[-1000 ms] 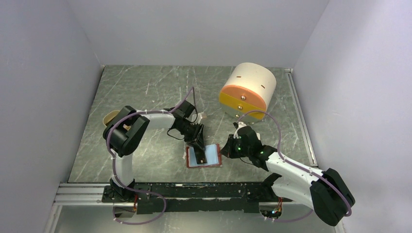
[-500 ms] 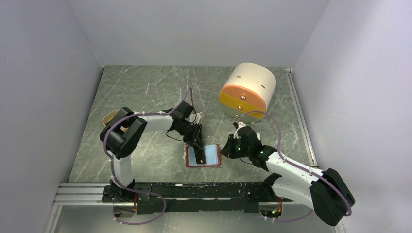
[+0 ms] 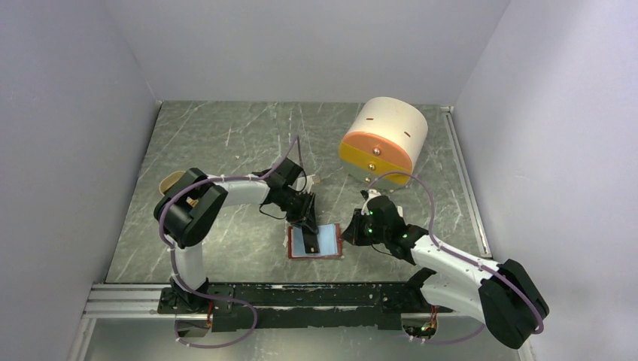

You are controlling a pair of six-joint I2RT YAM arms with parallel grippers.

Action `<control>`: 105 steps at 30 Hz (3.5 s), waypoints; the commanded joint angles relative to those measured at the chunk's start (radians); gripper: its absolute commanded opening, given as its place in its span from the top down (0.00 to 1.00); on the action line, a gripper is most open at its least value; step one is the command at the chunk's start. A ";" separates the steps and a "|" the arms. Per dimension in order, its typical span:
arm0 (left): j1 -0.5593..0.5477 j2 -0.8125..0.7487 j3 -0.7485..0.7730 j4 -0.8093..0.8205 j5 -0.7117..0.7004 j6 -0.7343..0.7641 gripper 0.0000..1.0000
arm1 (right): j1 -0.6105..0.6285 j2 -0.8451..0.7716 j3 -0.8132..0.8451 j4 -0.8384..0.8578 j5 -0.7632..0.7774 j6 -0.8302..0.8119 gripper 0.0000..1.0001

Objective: Put the credit cards into the card holder
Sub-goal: Insert the credit card into the card holder.

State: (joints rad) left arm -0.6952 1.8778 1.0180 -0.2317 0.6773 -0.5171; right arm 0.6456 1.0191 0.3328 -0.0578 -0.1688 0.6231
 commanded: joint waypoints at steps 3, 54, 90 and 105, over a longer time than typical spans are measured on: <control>-0.012 -0.018 0.004 0.014 -0.034 -0.011 0.68 | -0.010 0.011 0.009 0.021 -0.010 -0.008 0.93; 0.010 -0.204 -0.163 0.070 -0.175 -0.176 0.74 | -0.008 0.006 -0.001 0.033 -0.020 -0.005 0.92; 0.043 -0.286 -0.232 0.084 -0.169 -0.213 0.79 | -0.009 0.008 -0.002 0.039 -0.021 -0.006 0.93; 0.055 -0.310 -0.246 0.070 -0.188 -0.215 0.76 | -0.008 0.019 0.006 0.042 -0.024 -0.008 0.93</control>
State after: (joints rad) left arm -0.6495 1.5951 0.7876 -0.1688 0.4965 -0.7235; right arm 0.6453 1.0374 0.3328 -0.0418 -0.1848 0.6231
